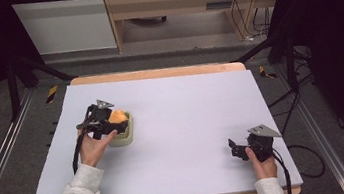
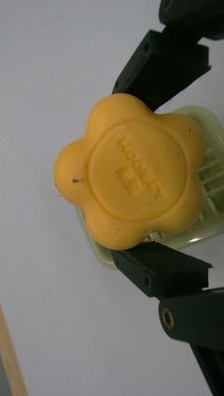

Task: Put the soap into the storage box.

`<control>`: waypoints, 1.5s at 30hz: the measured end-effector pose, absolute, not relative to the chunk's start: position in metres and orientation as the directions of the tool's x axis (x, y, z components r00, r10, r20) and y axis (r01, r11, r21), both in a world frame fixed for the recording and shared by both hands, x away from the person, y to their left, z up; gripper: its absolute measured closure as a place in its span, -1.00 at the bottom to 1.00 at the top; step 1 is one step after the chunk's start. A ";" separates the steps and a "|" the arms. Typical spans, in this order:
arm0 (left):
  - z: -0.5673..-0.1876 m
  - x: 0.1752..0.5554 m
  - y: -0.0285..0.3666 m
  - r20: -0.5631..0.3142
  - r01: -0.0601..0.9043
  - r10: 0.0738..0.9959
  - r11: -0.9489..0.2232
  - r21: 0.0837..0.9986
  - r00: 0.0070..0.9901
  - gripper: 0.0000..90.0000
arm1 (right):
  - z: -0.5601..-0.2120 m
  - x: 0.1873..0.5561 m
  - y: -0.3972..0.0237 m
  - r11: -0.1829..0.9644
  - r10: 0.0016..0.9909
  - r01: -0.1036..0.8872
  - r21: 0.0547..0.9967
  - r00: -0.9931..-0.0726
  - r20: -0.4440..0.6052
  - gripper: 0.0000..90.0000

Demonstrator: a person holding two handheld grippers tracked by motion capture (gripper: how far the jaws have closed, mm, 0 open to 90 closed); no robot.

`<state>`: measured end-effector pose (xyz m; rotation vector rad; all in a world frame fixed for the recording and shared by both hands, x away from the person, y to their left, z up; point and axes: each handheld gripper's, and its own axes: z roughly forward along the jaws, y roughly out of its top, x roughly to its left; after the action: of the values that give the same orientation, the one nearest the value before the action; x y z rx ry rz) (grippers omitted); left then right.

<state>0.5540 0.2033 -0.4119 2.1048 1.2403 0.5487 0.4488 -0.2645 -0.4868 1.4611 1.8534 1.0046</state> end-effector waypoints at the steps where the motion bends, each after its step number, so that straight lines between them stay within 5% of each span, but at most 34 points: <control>1: -0.413 0.556 0.204 0.041 0.621 0.880 -0.367 0.693 0.473 -0.45 | -0.487 0.449 -0.265 0.119 0.970 0.544 0.831 -0.243 0.020 -0.93; 45: -0.441 0.566 0.200 0.053 0.680 0.884 -0.394 0.618 0.465 -0.45 | -0.487 0.449 -0.265 0.113 0.971 0.542 0.833 -0.240 0.024 -0.92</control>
<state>0.5662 0.2004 -0.4405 2.1933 1.2977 0.5150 0.4486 -0.2651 -0.4866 1.4662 1.8478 1.0136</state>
